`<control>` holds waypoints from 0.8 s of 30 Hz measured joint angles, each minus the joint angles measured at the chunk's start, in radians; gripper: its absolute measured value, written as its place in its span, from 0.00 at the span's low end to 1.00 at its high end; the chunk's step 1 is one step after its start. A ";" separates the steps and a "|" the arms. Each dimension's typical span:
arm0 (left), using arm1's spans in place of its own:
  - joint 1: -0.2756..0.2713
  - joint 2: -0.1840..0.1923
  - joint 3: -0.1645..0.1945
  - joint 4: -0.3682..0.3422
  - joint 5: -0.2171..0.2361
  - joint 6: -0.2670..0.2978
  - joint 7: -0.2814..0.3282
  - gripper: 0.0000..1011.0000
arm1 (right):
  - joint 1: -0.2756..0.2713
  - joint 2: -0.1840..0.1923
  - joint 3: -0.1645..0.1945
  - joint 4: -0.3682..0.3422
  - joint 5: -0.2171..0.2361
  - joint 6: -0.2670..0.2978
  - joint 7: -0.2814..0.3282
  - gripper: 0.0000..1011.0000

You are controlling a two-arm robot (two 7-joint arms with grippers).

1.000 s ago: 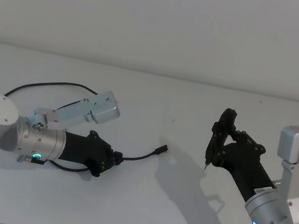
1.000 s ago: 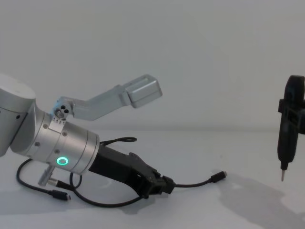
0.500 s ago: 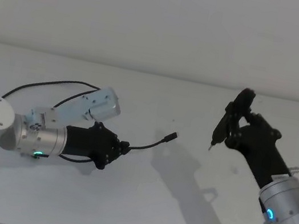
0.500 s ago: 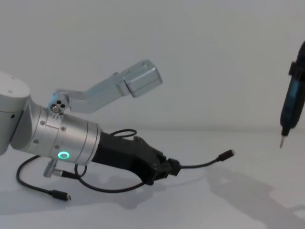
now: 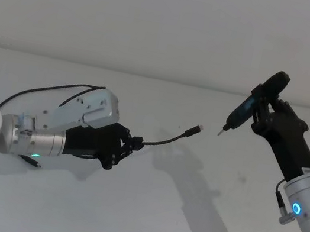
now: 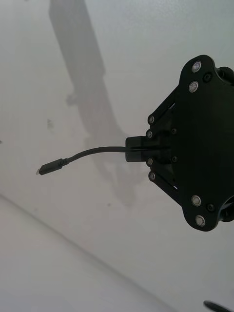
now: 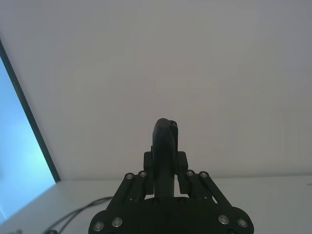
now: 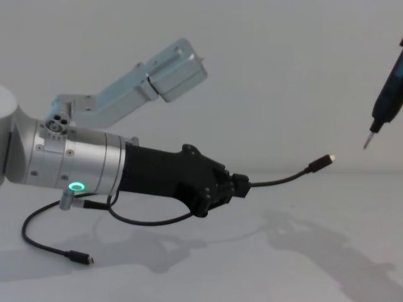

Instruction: Pick up the data cable with the one hand.

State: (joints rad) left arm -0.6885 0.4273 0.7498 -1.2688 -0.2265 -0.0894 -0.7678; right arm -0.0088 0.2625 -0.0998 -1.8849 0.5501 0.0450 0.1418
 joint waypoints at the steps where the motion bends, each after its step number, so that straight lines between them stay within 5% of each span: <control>1: 0.002 0.003 -0.003 -0.006 0.001 -0.016 -0.002 0.04 | 0.001 -0.002 0.001 0.000 0.008 0.002 0.001 0.27; 12: 0.011 0.017 -0.014 -0.033 0.003 -0.085 -0.013 0.04 | 0.032 -0.034 0.018 0.017 0.103 0.026 0.010 0.27; 24: 0.015 0.023 -0.019 -0.045 0.005 -0.117 -0.018 0.04 | 0.049 -0.041 0.021 0.031 0.141 0.029 0.011 0.27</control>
State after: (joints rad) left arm -0.6737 0.4505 0.7308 -1.3140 -0.2215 -0.2059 -0.7857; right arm 0.0404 0.2211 -0.0790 -1.8534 0.6912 0.0742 0.1526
